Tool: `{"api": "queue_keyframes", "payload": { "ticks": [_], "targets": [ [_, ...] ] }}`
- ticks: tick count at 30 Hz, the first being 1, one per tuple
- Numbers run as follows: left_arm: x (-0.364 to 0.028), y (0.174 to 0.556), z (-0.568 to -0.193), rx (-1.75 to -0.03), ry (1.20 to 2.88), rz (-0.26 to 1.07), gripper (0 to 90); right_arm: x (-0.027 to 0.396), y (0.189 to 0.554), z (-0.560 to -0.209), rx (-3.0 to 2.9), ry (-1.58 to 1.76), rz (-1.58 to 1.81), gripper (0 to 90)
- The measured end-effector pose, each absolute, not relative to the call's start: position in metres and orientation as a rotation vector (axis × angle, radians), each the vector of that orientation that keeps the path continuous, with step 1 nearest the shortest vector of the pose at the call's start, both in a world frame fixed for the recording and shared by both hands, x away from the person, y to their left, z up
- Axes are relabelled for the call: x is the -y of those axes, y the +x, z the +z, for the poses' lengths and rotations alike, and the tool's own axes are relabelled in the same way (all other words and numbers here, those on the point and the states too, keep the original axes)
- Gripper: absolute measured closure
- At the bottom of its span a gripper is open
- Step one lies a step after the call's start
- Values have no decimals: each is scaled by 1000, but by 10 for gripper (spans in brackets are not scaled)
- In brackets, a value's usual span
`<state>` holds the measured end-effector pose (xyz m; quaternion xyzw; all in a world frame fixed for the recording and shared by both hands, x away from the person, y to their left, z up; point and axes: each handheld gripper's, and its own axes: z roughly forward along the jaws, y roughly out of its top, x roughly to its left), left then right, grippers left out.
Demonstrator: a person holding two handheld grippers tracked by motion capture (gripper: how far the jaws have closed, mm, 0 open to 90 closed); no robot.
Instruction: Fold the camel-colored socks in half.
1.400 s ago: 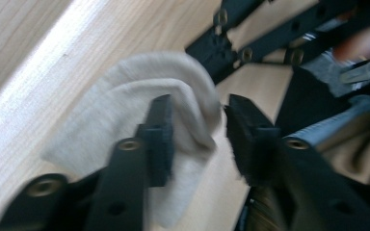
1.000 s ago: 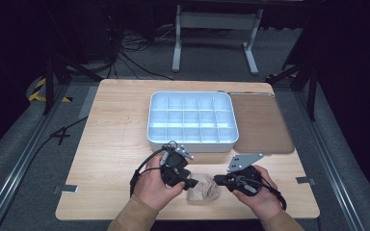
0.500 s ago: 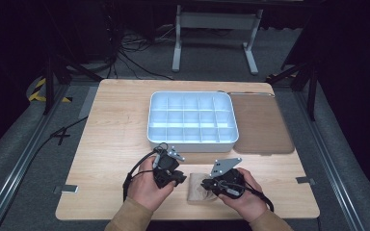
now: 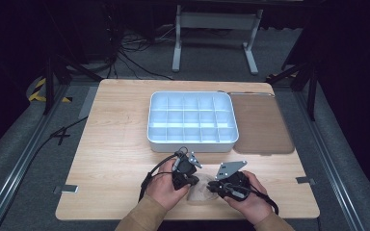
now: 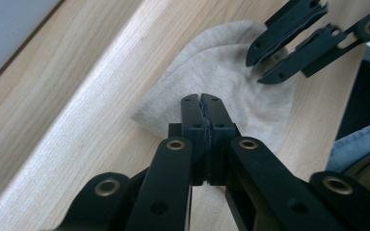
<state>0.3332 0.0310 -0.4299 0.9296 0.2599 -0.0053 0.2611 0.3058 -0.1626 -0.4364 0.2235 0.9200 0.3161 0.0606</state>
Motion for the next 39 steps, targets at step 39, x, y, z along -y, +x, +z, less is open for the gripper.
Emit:
{"api": "queue_keyframes", "payload": {
  "ticks": [39],
  "targets": [
    [-9,329,-444,-666,2506,-69,892,179,309,-456,-2768,699,939,854]
  ]
}}
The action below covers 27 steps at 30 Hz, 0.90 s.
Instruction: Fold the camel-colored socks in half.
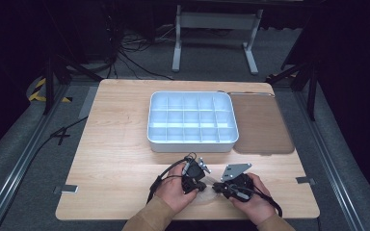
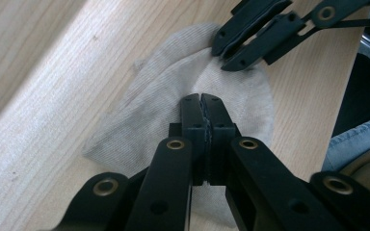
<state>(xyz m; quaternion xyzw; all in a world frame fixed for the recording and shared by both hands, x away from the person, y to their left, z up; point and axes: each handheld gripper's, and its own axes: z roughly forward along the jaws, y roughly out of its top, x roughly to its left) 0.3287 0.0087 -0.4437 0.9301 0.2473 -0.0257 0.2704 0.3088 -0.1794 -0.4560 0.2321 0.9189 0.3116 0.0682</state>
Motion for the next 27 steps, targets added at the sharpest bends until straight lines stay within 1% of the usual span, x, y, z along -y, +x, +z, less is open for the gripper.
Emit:
{"api": "queue_keyframes", "payload": {
  "ticks": [3,6,9,13,16,19,23,27],
  "targets": [
    [-12,330,-438,-695,2444,-5,885,178,308,-455,-2770,680,924,860],
    [-13,334,-440,-727,2440,48,896,178,307,-456,-2754,685,927,861],
    [-14,338,-447,-743,2440,32,897,178,305,-456,-2753,679,932,863],
    [-17,340,-447,-764,2429,0,898,178,304,-457,-2746,681,937,864],
    [-20,338,-445,-757,2420,1,895,178,303,-457,-2745,684,934,861],
    [-26,335,-436,-725,2405,14,843,179,302,-453,-2756,692,926,863],
    [-36,332,-428,-749,2378,2,830,178,302,-447,-2756,689,944,874],
    [-46,329,-426,-774,2387,-13,826,172,302,-442,-2748,676,947,882]
  ]
}}
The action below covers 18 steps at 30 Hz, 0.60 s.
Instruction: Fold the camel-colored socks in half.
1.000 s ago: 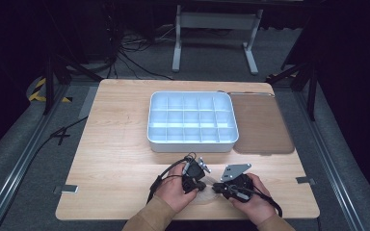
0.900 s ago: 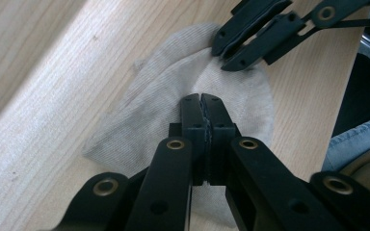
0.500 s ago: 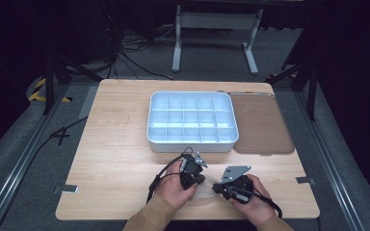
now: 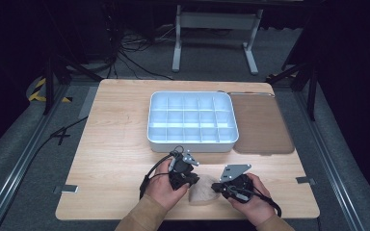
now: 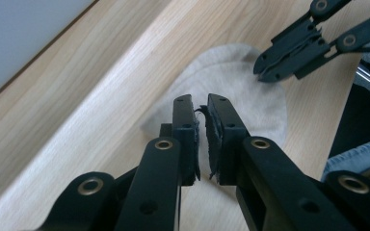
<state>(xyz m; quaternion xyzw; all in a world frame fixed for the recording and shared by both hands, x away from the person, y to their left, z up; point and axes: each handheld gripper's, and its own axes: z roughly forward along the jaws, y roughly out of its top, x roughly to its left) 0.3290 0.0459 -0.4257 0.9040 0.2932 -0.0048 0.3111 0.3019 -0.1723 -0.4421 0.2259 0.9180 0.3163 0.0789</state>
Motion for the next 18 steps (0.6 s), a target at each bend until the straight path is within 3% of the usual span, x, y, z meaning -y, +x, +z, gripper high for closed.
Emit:
{"api": "queue_keyframes", "payload": {
  "ticks": [9,18],
  "targets": [
    [-60,326,-426,-785,2410,-87,790,169,302,-432,-2737,691,1046,895],
    [-64,328,-436,-819,2460,-76,789,156,302,-442,-2770,685,1064,895]
  ]
}}
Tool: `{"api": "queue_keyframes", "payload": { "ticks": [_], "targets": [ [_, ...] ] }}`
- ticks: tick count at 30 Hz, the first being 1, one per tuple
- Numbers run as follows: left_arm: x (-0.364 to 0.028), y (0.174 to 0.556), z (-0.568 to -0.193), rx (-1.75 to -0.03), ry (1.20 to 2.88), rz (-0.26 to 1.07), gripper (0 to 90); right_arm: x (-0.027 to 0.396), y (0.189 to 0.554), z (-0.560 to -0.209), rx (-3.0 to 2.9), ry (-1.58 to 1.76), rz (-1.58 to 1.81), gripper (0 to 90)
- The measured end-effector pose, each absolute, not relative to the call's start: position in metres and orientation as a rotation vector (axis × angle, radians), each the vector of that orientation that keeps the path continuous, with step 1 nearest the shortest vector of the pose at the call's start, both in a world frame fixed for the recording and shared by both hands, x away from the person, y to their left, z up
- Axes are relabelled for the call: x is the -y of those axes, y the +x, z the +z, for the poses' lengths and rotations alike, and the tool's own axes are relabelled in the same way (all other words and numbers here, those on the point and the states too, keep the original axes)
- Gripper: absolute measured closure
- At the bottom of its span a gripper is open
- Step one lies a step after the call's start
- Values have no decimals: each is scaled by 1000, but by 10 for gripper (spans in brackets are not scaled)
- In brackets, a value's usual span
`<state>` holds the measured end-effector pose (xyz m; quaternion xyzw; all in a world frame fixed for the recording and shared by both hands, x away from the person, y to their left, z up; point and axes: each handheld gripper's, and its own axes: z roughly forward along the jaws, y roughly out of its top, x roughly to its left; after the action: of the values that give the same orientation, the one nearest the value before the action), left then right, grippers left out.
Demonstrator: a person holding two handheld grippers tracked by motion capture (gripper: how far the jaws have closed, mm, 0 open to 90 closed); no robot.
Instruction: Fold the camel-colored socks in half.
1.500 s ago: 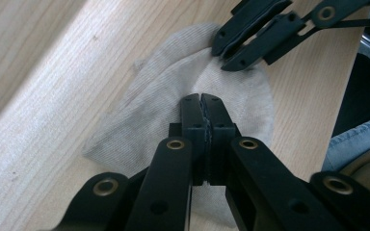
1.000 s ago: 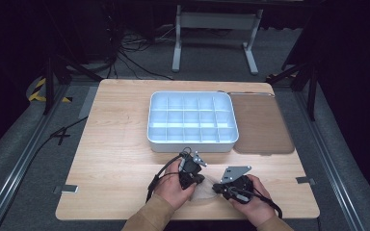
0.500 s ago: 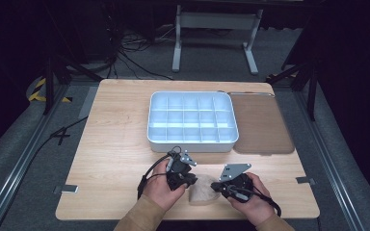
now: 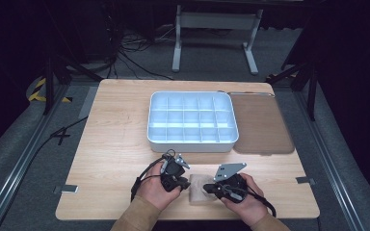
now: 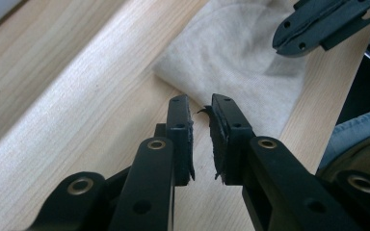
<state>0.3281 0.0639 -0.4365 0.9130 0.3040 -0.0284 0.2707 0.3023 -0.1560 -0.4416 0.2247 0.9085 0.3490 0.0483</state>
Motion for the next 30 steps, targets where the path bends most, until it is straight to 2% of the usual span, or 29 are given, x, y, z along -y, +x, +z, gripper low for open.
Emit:
{"api": "queue_keyframes", "payload": {
  "ticks": [9,30],
  "targets": [
    [-66,330,-441,-847,2495,-107,781,157,309,-457,-2792,745,986,898],
    [-49,331,-449,-802,2588,-133,793,160,308,-460,-2776,704,1010,900]
  ]
}}
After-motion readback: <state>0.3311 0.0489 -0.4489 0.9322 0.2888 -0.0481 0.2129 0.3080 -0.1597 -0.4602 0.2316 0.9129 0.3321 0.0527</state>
